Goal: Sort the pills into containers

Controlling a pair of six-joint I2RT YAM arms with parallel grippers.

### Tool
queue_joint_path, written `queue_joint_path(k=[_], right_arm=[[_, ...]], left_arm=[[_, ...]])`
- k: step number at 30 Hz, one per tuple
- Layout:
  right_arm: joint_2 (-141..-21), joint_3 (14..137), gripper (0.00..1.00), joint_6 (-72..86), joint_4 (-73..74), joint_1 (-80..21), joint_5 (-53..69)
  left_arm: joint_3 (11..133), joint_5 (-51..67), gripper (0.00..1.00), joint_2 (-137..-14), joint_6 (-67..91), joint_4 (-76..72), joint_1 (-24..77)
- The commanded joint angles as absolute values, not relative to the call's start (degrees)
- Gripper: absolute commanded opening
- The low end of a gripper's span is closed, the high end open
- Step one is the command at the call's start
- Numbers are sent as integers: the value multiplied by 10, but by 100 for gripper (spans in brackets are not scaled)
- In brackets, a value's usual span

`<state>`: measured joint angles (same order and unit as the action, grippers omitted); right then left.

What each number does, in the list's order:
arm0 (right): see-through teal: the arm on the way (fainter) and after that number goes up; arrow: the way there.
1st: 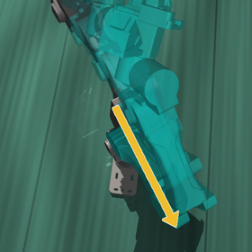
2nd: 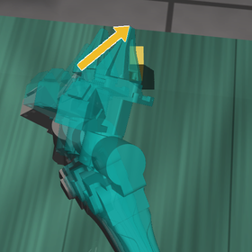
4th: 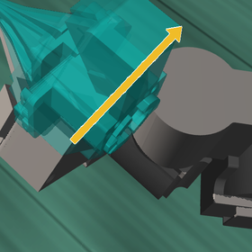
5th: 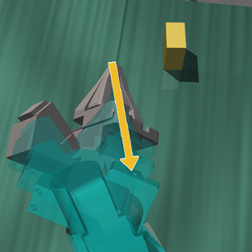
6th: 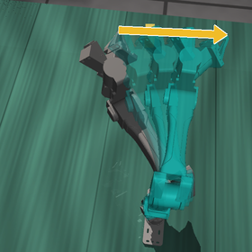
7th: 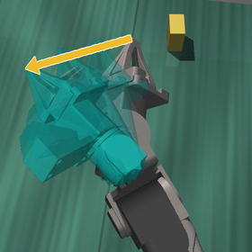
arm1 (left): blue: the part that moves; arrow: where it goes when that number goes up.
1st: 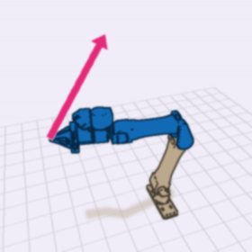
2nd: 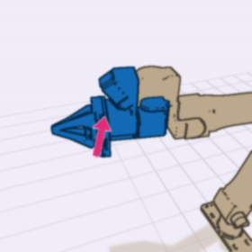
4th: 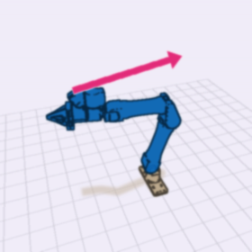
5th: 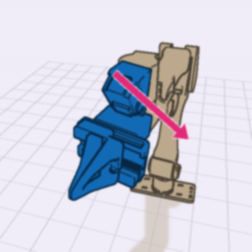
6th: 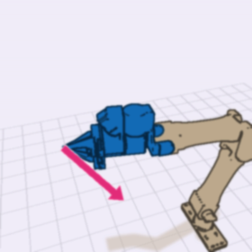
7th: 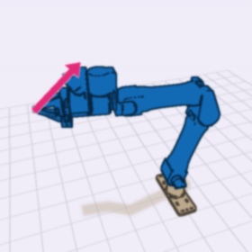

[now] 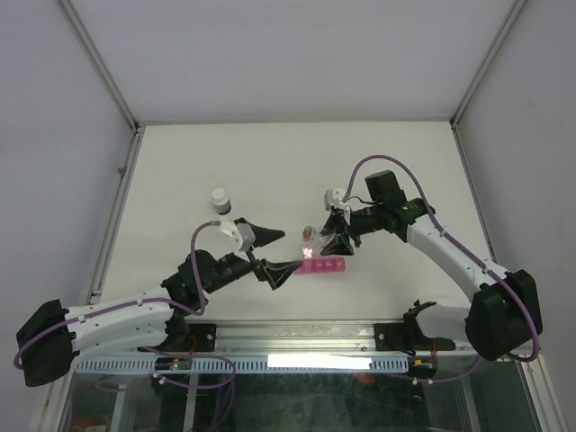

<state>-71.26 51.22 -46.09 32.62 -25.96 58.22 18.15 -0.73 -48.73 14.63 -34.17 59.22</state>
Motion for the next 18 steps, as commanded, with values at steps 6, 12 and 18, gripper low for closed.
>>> queue_joint_path(k=[6, 12, 18], right_arm=[[-714, 523, 0, -526, 343, -259, 636], [-715, 524, 0, -531, 346, -260, 637], [-715, 524, 0, -531, 346, -263, 634]], left_arm=[[196, 281, 99, -532, -146, -459, 466], [260, 339, 92, -638, -139, -459, 457], [287, 368, 79, -680, -124, -464, 456]])
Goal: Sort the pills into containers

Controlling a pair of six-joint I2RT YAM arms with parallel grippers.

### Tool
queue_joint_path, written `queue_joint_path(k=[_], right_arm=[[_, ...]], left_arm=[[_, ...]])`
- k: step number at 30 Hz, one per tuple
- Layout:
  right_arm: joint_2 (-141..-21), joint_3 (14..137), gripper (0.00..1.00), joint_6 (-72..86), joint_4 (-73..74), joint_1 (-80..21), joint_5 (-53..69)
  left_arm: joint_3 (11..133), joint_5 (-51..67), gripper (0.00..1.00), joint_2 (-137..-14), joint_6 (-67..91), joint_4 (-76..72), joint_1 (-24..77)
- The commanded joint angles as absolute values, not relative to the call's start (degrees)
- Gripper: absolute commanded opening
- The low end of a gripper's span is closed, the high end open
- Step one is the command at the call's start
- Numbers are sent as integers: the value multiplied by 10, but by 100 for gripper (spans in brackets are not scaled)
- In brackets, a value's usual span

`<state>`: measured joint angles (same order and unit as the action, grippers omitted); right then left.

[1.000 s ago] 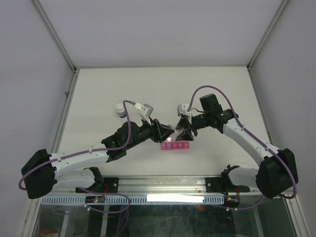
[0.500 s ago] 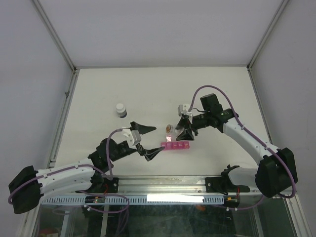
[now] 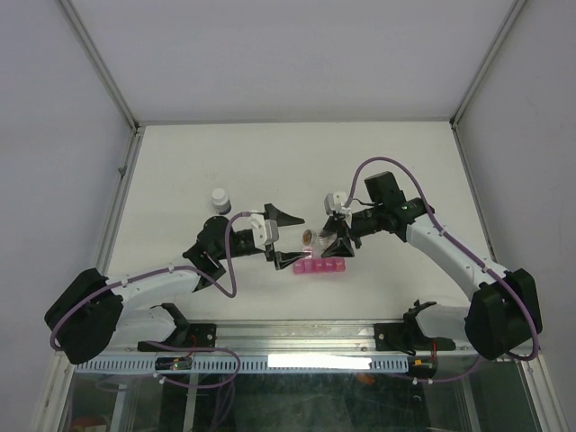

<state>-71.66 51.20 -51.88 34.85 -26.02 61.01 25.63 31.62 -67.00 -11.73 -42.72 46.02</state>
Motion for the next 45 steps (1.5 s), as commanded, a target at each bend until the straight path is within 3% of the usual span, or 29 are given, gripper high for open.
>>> queue_joint_path(k=[1, 8, 13, 19, 24, 27, 30, 33, 36, 40, 45], right_arm=[[-716, 524, 0, -531, 346, -264, 635], [-717, 525, 0, -531, 348, -267, 632], [-717, 526, 0, -529, 348, -266, 630], [-716, 526, 0, -517, 339, -267, 620], [-717, 526, 0, -498, 324, -265, 606], [-723, 527, 0, -490, 321, -265, 605], [-723, 527, 0, -487, 319, -265, 604], [-723, 527, 0, -485, 318, -263, 605], [-722, 527, 0, -484, 319, -259, 608], [-723, 526, 0, -488, 321, -257, 613], [-723, 525, 0, -505, 331, -257, 627]], left_arm=[[289, 367, 75, -683, -123, -462, 457], [317, 362, 57, -710, -109, -441, 455], [334, 358, 25, -718, -98, -411, 456], [336, 337, 0, -704, 2, -404, 455], [353, 139, 0, -665, 235, -312, 492], [349, -13, 0, -639, 261, -283, 561], [361, -22, 0, -637, 276, -269, 573], [355, -17, 43, -627, 269, -282, 573], [330, -22, 70, -599, 247, -311, 573], [288, -27, 92, -543, 211, -326, 571], [187, 63, 99, -477, 36, -437, 568]])
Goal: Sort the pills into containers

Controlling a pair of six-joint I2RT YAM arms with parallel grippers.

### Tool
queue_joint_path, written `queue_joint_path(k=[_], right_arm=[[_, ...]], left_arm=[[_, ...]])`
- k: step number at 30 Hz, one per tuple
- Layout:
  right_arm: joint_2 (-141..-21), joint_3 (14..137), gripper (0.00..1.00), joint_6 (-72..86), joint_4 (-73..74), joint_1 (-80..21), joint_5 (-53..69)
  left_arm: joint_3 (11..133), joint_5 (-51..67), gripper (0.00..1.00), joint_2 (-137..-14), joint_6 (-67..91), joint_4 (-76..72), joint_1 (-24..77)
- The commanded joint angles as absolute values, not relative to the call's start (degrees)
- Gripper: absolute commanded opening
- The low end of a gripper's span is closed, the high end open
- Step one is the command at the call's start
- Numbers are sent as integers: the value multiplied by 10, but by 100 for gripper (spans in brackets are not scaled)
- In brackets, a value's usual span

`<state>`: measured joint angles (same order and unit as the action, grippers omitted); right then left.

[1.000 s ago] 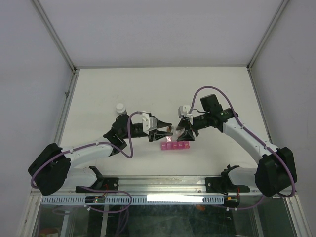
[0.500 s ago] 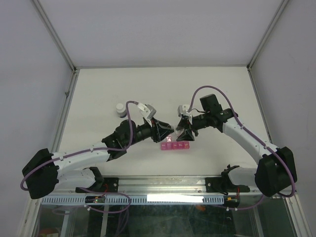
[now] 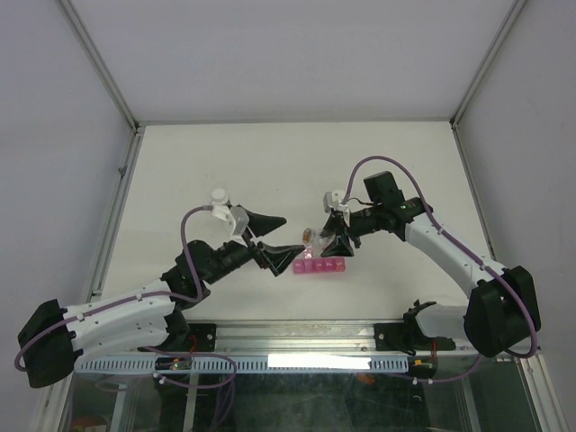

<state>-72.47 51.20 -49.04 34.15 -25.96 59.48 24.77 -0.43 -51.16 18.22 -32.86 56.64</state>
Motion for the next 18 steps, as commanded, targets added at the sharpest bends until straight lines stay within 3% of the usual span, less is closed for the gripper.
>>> queue_joint_path(k=[1, 5, 8, 12, 18], right_arm=[[-723, 525, 0, -509, 334, -257, 631], [-721, 522, 0, -524, 340, -257, 638], [-724, 522, 0, -528, 343, -257, 638], [-723, 522, 0, -531, 345, -257, 638], [-723, 522, 0, -532, 346, -258, 641]], left_arm=[[168, 94, 99, -475, -27, -453, 566], [173, 209, 99, -506, -211, -430, 543], [214, 304, 99, -568, -205, -439, 492], [262, 337, 99, -630, -187, -430, 463], [301, 344, 86, -684, -171, -423, 462]])
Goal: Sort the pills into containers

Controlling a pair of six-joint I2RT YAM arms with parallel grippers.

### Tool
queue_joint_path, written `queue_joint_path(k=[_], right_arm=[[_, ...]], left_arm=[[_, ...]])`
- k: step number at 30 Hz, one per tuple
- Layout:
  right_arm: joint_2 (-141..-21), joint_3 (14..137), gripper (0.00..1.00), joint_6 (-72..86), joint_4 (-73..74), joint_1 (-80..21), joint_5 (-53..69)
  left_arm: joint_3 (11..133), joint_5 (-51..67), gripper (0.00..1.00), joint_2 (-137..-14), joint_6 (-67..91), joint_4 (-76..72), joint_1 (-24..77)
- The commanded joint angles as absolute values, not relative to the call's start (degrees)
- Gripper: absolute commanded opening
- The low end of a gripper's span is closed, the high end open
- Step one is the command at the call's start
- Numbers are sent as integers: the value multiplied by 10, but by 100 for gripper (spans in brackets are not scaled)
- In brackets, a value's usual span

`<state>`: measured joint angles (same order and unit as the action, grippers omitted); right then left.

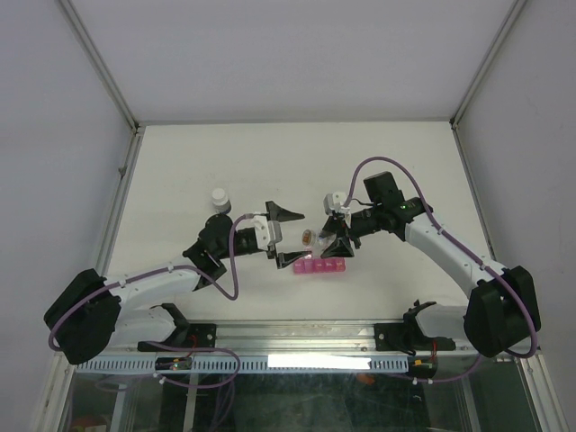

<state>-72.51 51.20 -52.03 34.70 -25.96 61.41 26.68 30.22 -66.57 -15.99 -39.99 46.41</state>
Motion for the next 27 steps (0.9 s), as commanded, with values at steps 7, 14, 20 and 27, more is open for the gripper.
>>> queue_joint_path(k=[7, 14, 20, 27], right_arm=[[-722, 523, 0, -531, 347, -258, 642], [-722, 524, 0, -530, 348, -258, 640], [-722, 524, 0, -527, 344, -258, 635], [-722, 519, 0, -478, 303, -257, 595]], left_arm=[[316, 352, 65, -696, -156, -421, 460], [325, 364, 33, -702, -130, -410, 458], [332, 370, 12, -702, -59, -404, 458], [345, 219, 0, -685, 251, -379, 461]])
